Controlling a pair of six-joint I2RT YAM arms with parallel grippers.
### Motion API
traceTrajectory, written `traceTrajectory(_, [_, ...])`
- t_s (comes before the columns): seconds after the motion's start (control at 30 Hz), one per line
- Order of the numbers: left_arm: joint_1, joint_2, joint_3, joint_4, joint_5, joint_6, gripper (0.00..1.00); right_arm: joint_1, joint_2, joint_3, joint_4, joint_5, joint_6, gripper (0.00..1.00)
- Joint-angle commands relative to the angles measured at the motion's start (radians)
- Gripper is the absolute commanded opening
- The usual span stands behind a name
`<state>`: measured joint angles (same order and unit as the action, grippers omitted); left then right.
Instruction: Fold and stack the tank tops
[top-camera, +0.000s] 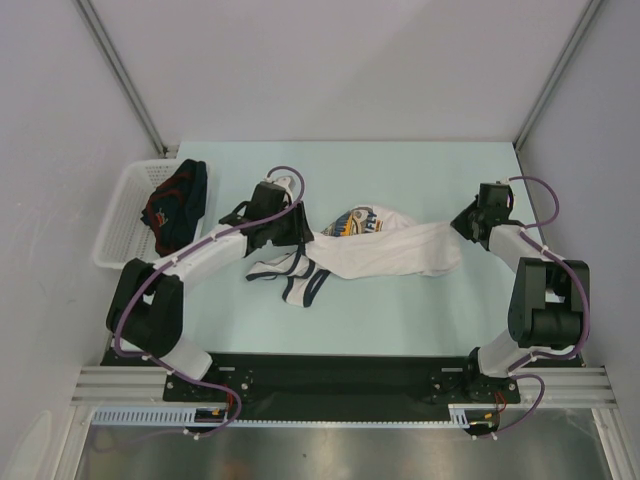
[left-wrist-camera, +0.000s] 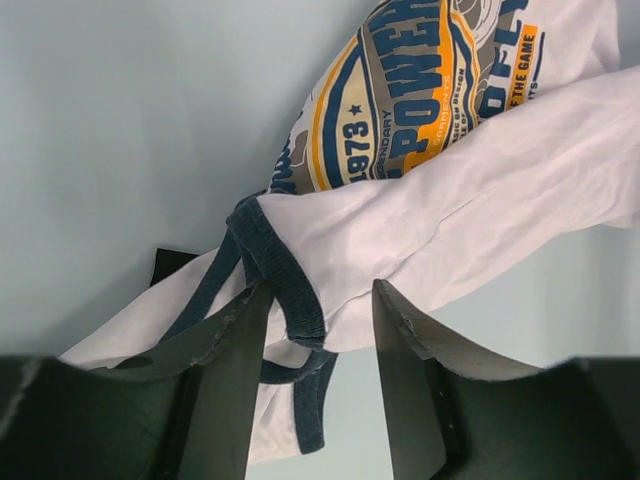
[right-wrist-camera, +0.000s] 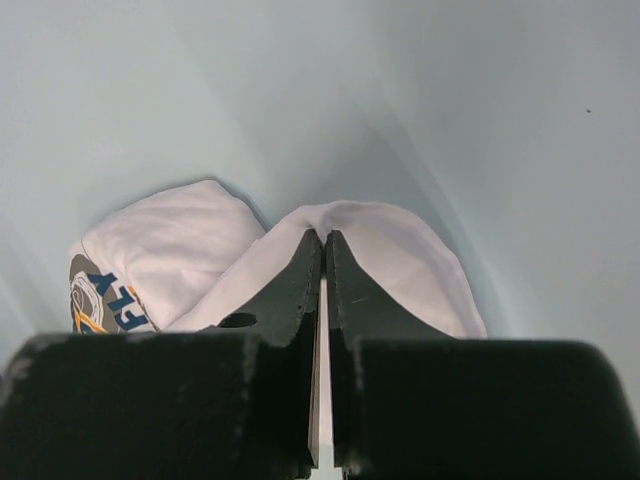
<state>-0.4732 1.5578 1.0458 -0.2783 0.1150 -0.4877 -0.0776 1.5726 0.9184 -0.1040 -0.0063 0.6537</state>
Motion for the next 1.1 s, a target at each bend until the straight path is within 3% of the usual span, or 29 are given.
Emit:
traceTrajectory(0.0, [0.004,-0.039,-0.019,0.039,0.032,0.0,0.54,-0.007,-0.002,0.002,0.013,-0.014,-0.014,0.0])
traceTrajectory(0.33, [-0.001,0.014,-0.027,0.074,0.049,-0.018,0.5,-0.008,-0.011,-0.001,0.007,-0.021,-0.019,0.0])
traceTrajectory(0.37, [-0.004,0.016,-0.024,0.077,0.052,-0.02,0.46,-0.008,-0.013,-0.001,0.004,-0.02,-0.02,0.0])
traceTrajectory(0.4, [-0.002,0.019,-0.024,0.083,0.055,-0.02,0.31,-0.008,-0.019,-0.001,0.003,-0.018,-0.022,0.0])
traceTrajectory(0.47, [-0.002,0.004,-0.024,0.091,0.06,-0.022,0.16,-0.01,-0.025,-0.003,-0.005,-0.015,-0.026,0.0])
traceTrajectory(0.5, [-0.002,-0.004,-0.024,0.085,0.055,-0.025,0.04,-0.01,-0.031,-0.001,-0.006,-0.014,-0.026,0.0])
traceTrajectory(0.53, [-0.002,-0.025,-0.023,0.08,0.049,-0.023,0.0,-0.011,-0.036,-0.001,-0.016,-0.012,-0.028,0.0])
traceTrajectory(0.7, [-0.004,-0.116,-0.003,0.012,0.009,0.001,0.0,-0.017,-0.088,0.011,-0.049,-0.004,-0.039,0.0])
traceTrajectory(1.07, [-0.001,-0.419,0.013,-0.008,-0.015,0.008,0.0,-0.086,-0.334,0.135,-0.204,-0.141,-0.06,0.0])
